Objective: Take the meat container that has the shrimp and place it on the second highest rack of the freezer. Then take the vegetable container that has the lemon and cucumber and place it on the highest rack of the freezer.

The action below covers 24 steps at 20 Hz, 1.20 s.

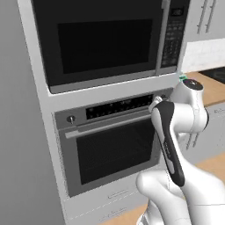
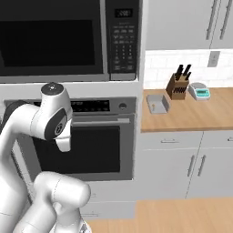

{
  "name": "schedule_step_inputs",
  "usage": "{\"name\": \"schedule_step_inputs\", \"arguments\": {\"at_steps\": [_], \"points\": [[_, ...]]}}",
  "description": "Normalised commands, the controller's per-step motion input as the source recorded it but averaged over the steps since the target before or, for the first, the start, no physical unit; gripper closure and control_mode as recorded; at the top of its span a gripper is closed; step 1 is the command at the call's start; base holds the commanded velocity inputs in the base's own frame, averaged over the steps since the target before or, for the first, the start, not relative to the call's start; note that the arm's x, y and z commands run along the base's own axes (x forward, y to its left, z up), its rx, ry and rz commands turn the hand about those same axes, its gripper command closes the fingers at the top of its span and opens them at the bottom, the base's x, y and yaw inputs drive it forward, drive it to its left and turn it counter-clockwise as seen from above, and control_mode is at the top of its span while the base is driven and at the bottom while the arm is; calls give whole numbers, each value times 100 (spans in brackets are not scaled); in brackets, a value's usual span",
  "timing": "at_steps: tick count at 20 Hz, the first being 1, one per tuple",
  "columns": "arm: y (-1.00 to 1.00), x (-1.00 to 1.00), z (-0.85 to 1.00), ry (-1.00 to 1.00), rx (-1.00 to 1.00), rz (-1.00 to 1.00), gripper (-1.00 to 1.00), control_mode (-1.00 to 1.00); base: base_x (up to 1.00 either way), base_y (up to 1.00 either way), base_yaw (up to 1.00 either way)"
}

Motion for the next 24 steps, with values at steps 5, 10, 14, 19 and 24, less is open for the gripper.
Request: {"name": "schedule_step_inputs", "arguments": {"at_steps": [5, 10, 14, 19, 24], "points": [[0, 0, 0, 0, 0, 0, -100, 100, 38, -100, -1], [0, 0, 0, 0, 0, 0, -100, 100, 36, -100, 8], [0, 0, 0, 0, 0, 0, -100, 100, 35, -100, 20], [0, 0, 0, 0, 0, 0, -100, 100, 55, -64, 33], [0, 0, 0, 0, 0, 0, -100, 100, 74, -18, 36]]}}
